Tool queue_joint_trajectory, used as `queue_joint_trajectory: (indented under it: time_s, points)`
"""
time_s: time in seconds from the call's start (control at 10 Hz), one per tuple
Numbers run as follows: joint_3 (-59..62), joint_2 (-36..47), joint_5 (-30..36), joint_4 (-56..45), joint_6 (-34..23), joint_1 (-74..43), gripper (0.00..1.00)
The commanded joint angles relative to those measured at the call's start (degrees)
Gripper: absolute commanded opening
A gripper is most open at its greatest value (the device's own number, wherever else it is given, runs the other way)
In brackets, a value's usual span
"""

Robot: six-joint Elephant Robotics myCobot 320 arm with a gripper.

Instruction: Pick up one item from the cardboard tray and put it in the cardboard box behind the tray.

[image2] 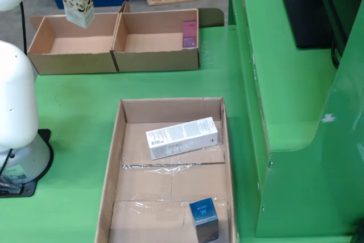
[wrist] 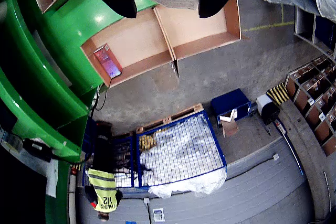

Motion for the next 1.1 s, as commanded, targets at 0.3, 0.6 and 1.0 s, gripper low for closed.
queue_joint_trajectory:
  time_s: [0.3, 0.6, 1.0]
  points:
    - [1.23, -1.8, -0.25, 7.58, 1.29, 3.25, 0.0]
    - [1.22, -1.8, -0.23, 7.59, 1.29, 3.24, 0.0]
    - [1.23, -5.53, -4.29, 15.88, 2.06, 7.72, 0.0]
